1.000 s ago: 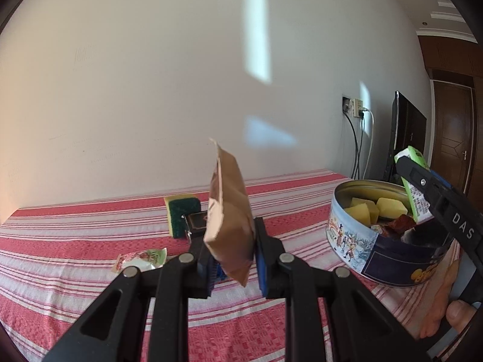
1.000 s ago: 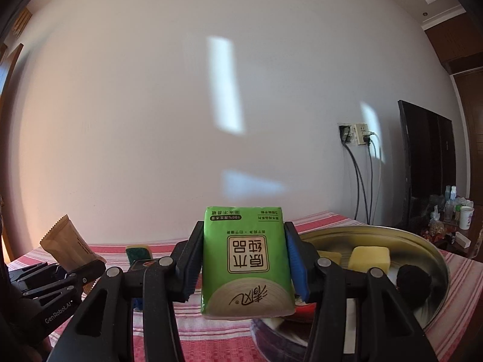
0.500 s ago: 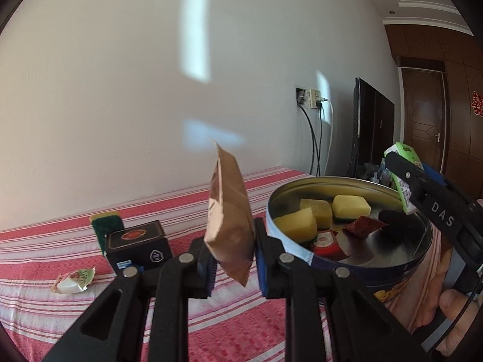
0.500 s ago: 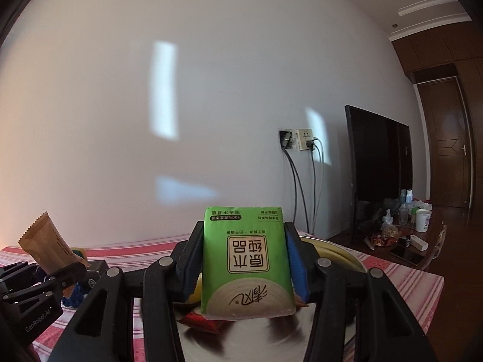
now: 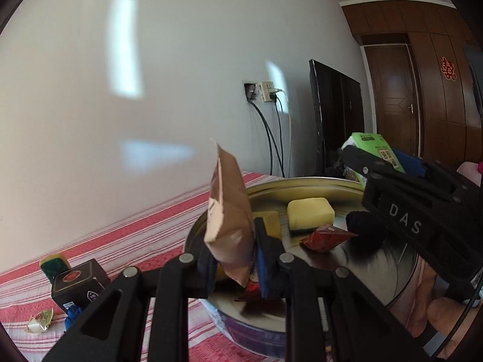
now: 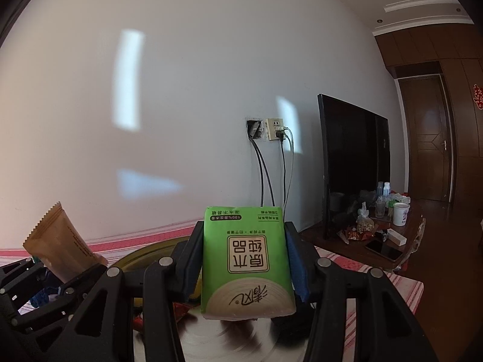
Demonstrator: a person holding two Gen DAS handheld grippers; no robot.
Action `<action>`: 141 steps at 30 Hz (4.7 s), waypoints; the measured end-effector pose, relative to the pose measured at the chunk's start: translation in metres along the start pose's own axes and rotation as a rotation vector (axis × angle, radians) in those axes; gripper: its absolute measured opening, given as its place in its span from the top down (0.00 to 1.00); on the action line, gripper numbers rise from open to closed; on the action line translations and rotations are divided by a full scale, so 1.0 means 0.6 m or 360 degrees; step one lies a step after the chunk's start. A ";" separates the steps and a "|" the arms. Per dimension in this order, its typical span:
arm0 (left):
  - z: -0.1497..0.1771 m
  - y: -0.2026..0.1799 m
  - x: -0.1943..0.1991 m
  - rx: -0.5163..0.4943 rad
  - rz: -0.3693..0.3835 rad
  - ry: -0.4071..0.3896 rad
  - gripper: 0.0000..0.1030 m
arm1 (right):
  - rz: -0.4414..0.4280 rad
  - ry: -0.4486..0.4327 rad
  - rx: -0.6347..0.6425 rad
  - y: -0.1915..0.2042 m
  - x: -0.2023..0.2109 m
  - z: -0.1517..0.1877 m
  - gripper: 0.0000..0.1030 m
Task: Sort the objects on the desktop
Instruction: 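Open both grippers over the tin to drop the tissue pack and packet, then withdraw both grippers from the tin back over the table objects, then grasp the blue knit ball with the right gripper, then grasp the white-pink snack packet with the left gripper while the right gripper lifts the blue ball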
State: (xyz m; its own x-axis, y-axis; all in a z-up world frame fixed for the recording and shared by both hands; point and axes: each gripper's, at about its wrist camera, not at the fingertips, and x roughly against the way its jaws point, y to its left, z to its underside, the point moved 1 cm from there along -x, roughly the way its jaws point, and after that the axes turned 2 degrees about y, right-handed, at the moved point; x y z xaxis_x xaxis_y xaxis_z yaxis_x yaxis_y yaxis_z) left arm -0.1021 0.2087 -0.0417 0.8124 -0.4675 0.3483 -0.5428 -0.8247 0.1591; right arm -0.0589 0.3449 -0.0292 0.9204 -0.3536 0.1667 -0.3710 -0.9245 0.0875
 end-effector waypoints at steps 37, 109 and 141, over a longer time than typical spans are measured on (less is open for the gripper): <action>0.008 0.072 -0.006 0.0373 -0.0248 -0.0026 0.06 | 0.0027 -0.0183 -0.0119 -0.030 0.037 -0.002 0.08; 0.232 0.548 0.133 0.0976 -0.0691 0.0579 0.06 | -0.1033 0.1185 0.0325 0.491 -0.078 0.155 0.58; 0.189 0.458 0.027 0.0681 -0.0355 0.0747 0.78 | -0.0989 0.0808 0.0195 0.431 -0.035 0.099 0.58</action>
State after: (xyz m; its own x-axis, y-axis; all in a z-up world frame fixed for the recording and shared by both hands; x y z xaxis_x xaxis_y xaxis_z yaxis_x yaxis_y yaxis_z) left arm -0.2138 -0.0617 -0.0971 0.6641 -0.1631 0.7296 -0.1621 -0.9841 -0.0725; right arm -0.1671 0.1047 -0.0684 0.7750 0.3101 0.5507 0.2330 -0.9501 0.2073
